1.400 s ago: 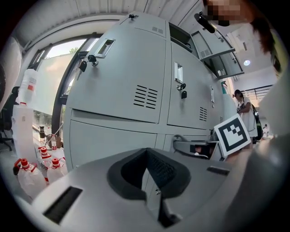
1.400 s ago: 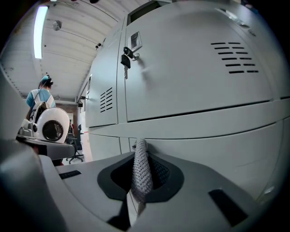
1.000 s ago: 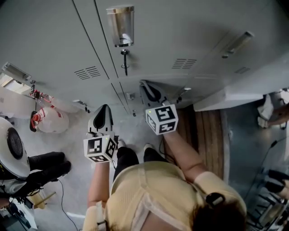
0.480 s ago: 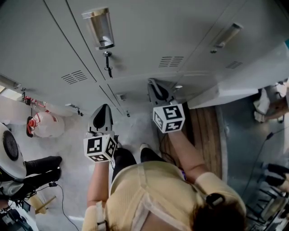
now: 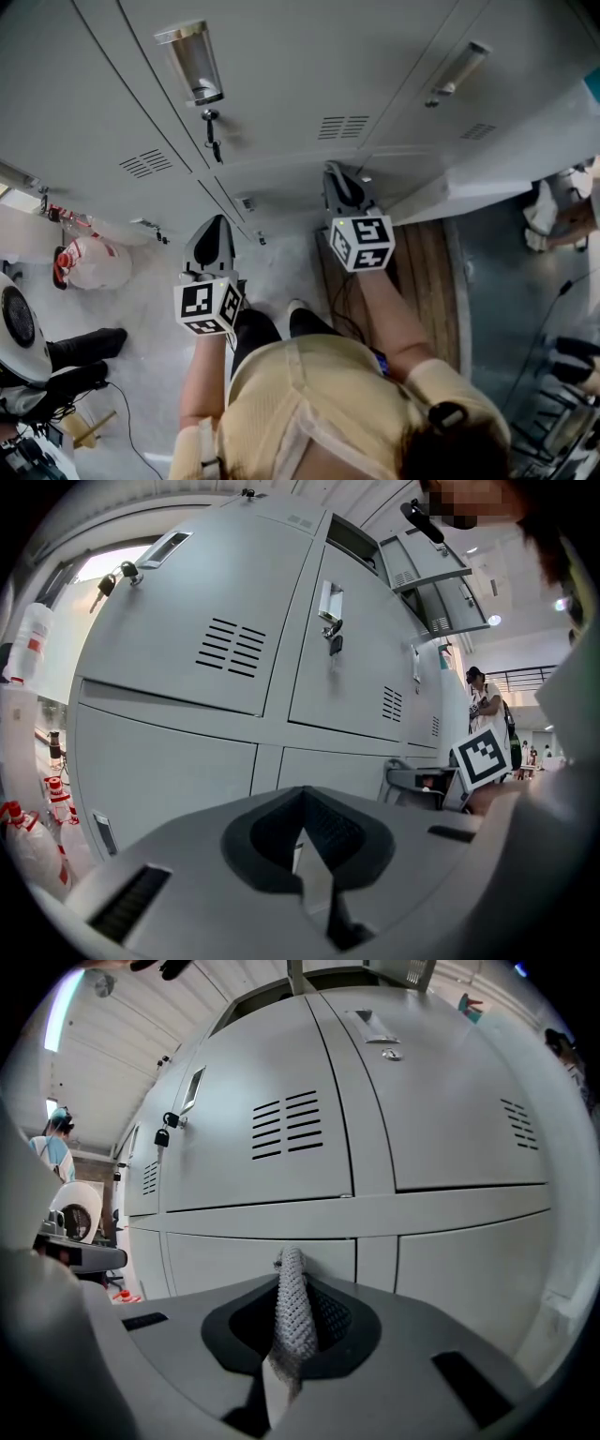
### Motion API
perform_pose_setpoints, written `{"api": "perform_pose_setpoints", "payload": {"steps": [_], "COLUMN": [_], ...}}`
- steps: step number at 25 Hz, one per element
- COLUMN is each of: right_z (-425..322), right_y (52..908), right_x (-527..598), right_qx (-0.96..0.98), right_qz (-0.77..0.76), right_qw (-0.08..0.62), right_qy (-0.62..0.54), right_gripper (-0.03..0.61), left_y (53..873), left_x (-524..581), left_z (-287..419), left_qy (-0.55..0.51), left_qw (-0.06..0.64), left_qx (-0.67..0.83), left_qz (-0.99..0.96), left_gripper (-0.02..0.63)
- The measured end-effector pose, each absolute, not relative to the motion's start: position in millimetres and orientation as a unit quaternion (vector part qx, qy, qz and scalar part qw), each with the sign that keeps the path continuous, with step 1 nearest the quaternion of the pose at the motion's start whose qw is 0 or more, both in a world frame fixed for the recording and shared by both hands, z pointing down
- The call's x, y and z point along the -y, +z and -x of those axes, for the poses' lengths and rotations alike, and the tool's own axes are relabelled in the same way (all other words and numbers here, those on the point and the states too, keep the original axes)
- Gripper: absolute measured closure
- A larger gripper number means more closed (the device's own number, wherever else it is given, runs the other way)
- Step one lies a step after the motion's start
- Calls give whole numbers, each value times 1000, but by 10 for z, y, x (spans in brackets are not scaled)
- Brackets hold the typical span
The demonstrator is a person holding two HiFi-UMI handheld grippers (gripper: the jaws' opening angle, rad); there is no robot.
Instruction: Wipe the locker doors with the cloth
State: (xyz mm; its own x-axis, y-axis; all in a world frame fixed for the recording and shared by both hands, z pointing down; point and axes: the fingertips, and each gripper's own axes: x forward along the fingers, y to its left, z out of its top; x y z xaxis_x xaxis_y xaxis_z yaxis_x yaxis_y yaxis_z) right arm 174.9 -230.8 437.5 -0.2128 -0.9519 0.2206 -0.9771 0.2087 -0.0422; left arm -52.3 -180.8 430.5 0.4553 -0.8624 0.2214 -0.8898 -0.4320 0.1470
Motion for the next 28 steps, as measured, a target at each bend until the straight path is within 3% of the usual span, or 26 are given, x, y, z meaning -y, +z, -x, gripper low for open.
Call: {"api": "perform_pose_setpoints", "payload": {"steps": [10, 28], "right_z": [-1728, -329], "right_y": [4355, 4656], "right_x": [2181, 2128], "right_qx": [776, 848], "right_qz": [-620, -510], "right_qw": [69, 87], "right_qy": [90, 114], "right_gripper": [558, 558], "left_y": [4316, 4466], "left_x": [1752, 1590], "left_z": [693, 1329], "left_qy": [57, 67], "left_qw": [122, 136], "left_qx": [533, 580], "left_qz": [-835, -800], "left_gripper": [612, 612]}}
